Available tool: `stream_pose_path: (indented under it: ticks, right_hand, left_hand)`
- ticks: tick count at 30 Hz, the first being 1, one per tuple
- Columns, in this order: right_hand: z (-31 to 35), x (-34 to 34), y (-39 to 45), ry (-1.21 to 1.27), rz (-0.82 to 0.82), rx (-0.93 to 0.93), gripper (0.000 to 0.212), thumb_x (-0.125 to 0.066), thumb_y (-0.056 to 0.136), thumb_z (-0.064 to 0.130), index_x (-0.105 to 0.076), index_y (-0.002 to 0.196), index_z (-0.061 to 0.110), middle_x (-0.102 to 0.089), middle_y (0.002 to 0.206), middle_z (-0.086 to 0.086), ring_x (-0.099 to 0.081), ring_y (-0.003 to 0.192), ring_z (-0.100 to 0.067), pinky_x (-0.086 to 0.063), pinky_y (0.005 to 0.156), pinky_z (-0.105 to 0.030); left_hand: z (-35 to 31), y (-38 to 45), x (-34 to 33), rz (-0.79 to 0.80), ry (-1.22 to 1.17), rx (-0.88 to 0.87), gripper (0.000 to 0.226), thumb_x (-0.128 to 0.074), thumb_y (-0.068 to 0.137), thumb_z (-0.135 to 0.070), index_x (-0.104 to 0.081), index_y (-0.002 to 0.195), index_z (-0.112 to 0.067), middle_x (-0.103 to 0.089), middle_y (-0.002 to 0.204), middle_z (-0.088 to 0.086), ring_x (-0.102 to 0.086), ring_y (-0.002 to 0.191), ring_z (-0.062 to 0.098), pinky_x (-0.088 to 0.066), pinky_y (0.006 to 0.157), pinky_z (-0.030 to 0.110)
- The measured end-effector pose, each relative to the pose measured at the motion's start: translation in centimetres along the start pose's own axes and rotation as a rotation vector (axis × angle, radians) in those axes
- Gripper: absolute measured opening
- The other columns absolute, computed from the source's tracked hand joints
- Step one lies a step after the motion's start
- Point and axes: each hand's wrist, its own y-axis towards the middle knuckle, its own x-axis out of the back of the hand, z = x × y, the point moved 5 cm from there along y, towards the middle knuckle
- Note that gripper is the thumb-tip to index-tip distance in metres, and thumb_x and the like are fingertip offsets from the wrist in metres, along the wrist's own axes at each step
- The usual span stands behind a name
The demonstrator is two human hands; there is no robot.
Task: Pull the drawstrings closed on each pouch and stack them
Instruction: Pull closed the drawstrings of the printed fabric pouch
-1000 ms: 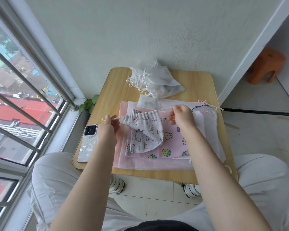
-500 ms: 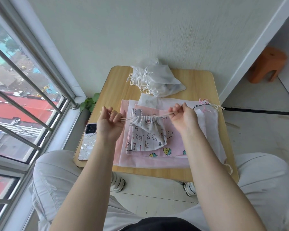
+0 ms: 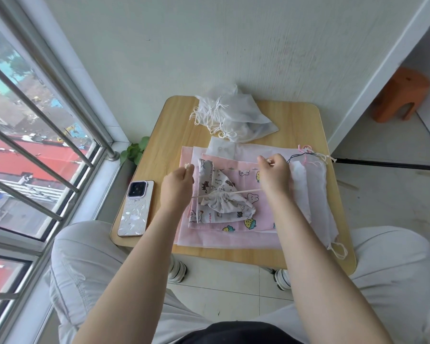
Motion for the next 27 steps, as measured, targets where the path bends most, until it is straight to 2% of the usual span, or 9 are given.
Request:
stream_pose_path:
  ticks: [2,6,10,13,17,20,23,25,27]
  right_hand:
    - [0.4,-0.1,-0.1,-0.042,-0.001,0.027,0.026,-0.057,0.093,0.025,-0.043,0.074,0.014,-0.047,0.066,0.005,-0.045,0.064,-0.018,-0.033,0.062,-0.030]
    - [1.0,-0.3,0.0,0.127,0.047,-0.002,0.024,-0.061,0.089,0.029,-0.050,0.072,0.016,-0.055,0.058,-0.001,-0.051,0.052,-0.017,-0.040,0.054,-0.026]
    - [2.3,-0.6,0.0,0.042,0.135,0.016,0.016,-0.069,0.086,0.036,-0.066,0.080,0.021,-0.060,0.068,0.008,-0.054,0.061,-0.009,-0.041,0.056,-0.023]
    - [3.1,-1.3,-0.3,0.219,0.228,0.001,0.016,-0.065,0.091,0.019,-0.070,0.104,0.011,-0.065,0.073,-0.001,-0.059,0.056,-0.009,-0.045,0.051,-0.019]
    - [3.7,-1.2,-0.6,0.074,0.258,0.131,0.053,-0.061,0.091,0.016,-0.041,0.140,0.025,-0.059,0.118,0.003,-0.059,0.104,-0.011,-0.044,0.081,-0.023]
    - [2.5,-1.8,-1.0,-0.308,0.403,0.074,0.019,-0.057,0.092,0.024,-0.064,0.107,0.015,-0.069,0.101,-0.005,-0.063,0.093,-0.019,-0.050,0.080,-0.033]
    - [0.8,-3.1,-1.9,-0.637,0.577,-0.005,0.041,-0.054,0.089,0.045,-0.069,0.082,0.008,-0.071,0.084,-0.010,-0.064,0.076,-0.022,-0.054,0.074,-0.036]
    - [0.7,-3.3,-2.2,-0.710,0.579,-0.002,0.047,-0.052,0.089,0.053,-0.055,0.065,0.013,-0.059,0.067,-0.004,-0.056,0.062,-0.020,-0.042,0.056,-0.028]
    - [0.9,-3.4,-2.6,-0.701,0.575,-0.022,0.053,-0.054,0.090,0.054,-0.041,0.056,0.015,-0.045,0.057,0.000,-0.046,0.053,-0.016,-0.030,0.050,-0.027]
  left_hand:
    - [0.3,0.1,-0.1,-0.029,0.035,-0.013,0.054,-0.042,0.102,-0.041,-0.060,0.075,0.002,-0.061,0.063,0.013,-0.044,0.050,0.020,-0.032,0.053,0.029]
    - [0.3,0.7,0.5,-0.044,0.015,0.039,0.048,-0.042,0.102,-0.040,-0.065,0.073,-0.009,-0.054,0.058,-0.004,-0.045,0.052,0.015,-0.028,0.050,0.027]
    - [-1.1,1.9,0.8,-0.098,0.129,-0.024,0.045,-0.040,0.101,-0.041,-0.074,0.086,-0.016,-0.057,0.095,0.005,-0.044,0.091,0.013,-0.032,0.075,0.028]
    - [-2.8,2.2,1.3,-0.138,0.118,-0.032,0.046,-0.036,0.101,-0.042,-0.072,0.083,-0.019,-0.056,0.067,-0.001,-0.047,0.065,0.011,-0.030,0.056,0.027]
    - [-3.1,2.4,1.8,-0.139,-0.274,0.098,0.039,-0.043,0.102,-0.036,-0.072,0.095,-0.011,-0.058,0.059,-0.001,-0.051,0.053,0.015,-0.045,0.060,0.032]
    - [-4.0,2.1,1.4,0.051,-0.536,0.027,0.031,-0.052,0.100,-0.028,-0.060,0.126,-0.012,-0.070,0.094,0.000,-0.066,0.079,0.011,-0.057,0.075,0.027]
    - [-3.9,2.1,0.2,0.228,-0.415,-0.114,0.066,-0.065,0.092,-0.030,-0.031,0.149,-0.024,-0.061,0.121,-0.005,-0.063,0.103,0.007,-0.055,0.083,0.026]
    - [-3.0,2.0,0.0,0.143,-0.199,-0.104,0.052,-0.066,0.090,-0.032,-0.045,0.136,-0.019,-0.063,0.109,-0.001,-0.064,0.092,0.013,-0.055,0.077,0.030]
    - [-2.3,1.8,-0.2,0.155,0.128,-0.069,0.021,-0.061,0.092,-0.034,-0.061,0.095,-0.013,-0.060,0.076,-0.002,-0.056,0.064,0.015,-0.047,0.057,0.026]
